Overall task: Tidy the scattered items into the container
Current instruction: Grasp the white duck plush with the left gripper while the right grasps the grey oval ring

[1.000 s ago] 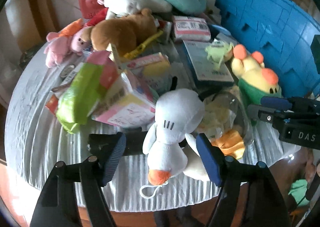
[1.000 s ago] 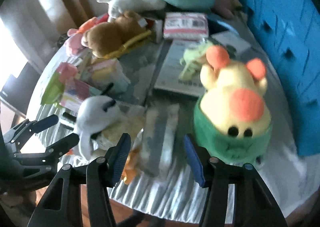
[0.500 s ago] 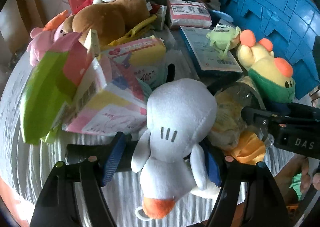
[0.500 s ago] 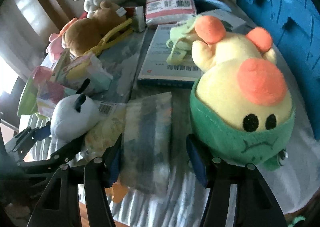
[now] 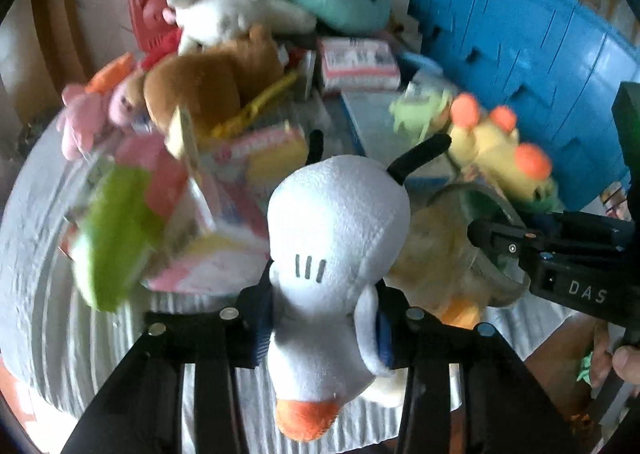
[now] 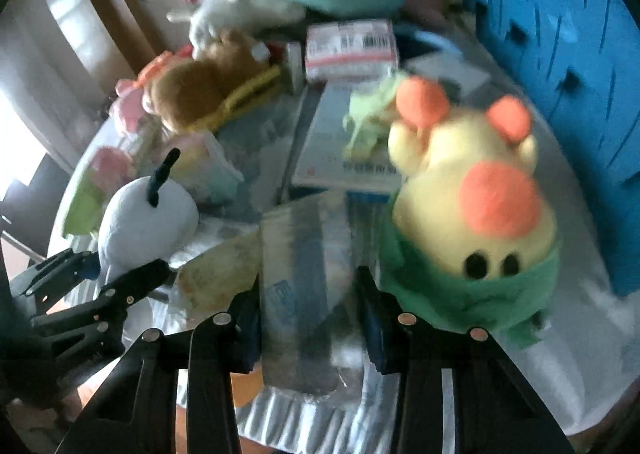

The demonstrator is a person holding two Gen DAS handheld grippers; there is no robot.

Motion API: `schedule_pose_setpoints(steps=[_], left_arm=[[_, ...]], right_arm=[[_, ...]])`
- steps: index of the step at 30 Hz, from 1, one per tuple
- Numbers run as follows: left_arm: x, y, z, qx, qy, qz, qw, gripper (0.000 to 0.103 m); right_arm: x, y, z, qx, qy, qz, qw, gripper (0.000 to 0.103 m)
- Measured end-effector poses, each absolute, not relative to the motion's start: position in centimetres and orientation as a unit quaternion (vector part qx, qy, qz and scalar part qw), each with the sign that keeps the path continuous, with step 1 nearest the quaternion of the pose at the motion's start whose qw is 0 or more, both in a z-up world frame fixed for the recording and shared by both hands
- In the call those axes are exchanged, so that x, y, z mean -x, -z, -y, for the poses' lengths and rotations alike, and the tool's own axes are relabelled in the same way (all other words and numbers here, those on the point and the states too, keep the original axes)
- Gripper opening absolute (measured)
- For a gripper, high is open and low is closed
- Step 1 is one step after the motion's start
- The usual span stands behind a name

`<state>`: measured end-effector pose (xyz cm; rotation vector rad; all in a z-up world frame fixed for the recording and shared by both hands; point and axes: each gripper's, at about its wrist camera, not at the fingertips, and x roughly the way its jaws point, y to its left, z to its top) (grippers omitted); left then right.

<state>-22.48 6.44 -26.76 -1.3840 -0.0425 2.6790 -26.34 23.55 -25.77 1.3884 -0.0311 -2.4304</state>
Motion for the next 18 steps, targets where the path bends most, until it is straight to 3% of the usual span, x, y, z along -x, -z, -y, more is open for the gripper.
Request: schedule_pose_setpoints(steps=[3,6,7,15,17,18], left_arm=[[22.5,24.5,-6.4,0.438,-0.897,0.014,0.062,0.040],[22.4,23.1,-6.3,0.430,-0.901,0.017,0.063,0.040],[22.3,22.6,-6.3,0.426,-0.902,0.017,0.063,0.040],[22.0,23.0,-6.4,0.433,-0.899,0.020,0.061,0.040],[21.9,23.9,-6.4,0.442,-0.894,0.021,0.062,0.040],[21.9,24.3,-6.4,0.447,-0.892,0.022,0.062,0.040]], right_arm=[[26.3,23.5,-23.4,-0.469,0.867,0.003,0.169,0.038],[26.4,21.9,-23.3,-0.458,0.872,-0.002,0.170,0.020],[26.4,21.5,-23.3,-0.456,0.873,-0.006,0.170,0.018],[26.7,25.6,-23.6,-0.510,0.844,-0.023,0.166,0.016],[26.2,27.2,-23.8,-0.520,0.839,-0.020,0.162,0.018],[26.1,27.5,-23.8,-0.521,0.838,-0.019,0.161,0.023]])
